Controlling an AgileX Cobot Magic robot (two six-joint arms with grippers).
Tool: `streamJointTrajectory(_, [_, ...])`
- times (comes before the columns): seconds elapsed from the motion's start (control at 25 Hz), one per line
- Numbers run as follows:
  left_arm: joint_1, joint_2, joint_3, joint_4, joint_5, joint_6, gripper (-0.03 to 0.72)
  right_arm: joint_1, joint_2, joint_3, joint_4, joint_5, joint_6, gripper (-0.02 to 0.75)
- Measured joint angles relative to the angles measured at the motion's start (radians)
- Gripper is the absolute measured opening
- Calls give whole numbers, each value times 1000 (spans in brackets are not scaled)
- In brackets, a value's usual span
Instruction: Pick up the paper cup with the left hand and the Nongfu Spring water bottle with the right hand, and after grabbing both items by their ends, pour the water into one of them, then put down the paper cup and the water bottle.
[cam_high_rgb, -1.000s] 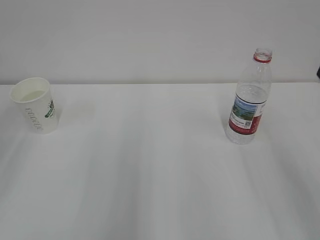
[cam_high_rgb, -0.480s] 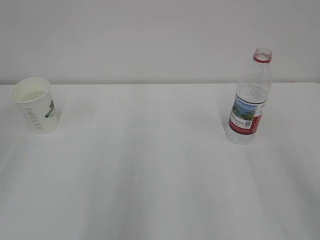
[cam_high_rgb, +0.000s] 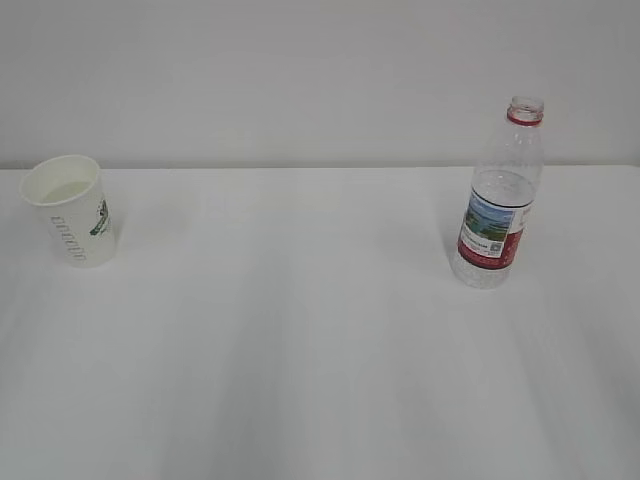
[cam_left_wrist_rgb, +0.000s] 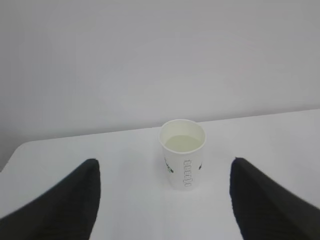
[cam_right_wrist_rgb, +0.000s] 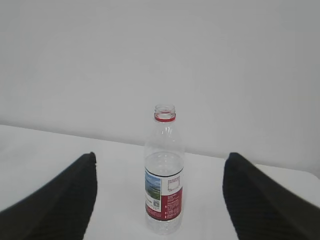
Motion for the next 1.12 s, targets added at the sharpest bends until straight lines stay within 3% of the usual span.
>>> streamJointTrajectory(0.4, [0,-149,-4,-8,192,0,589,0,-119,-39,0,238,0,588])
streamJointTrajectory(0.84, [0,-173,-139,-12,476,16,589,0,-124,-152,0,490,0,589])
streamJointTrajectory(1.12, [0,-180,-164,-73,631,71,588,0,-124,-219,0,680,0,589])
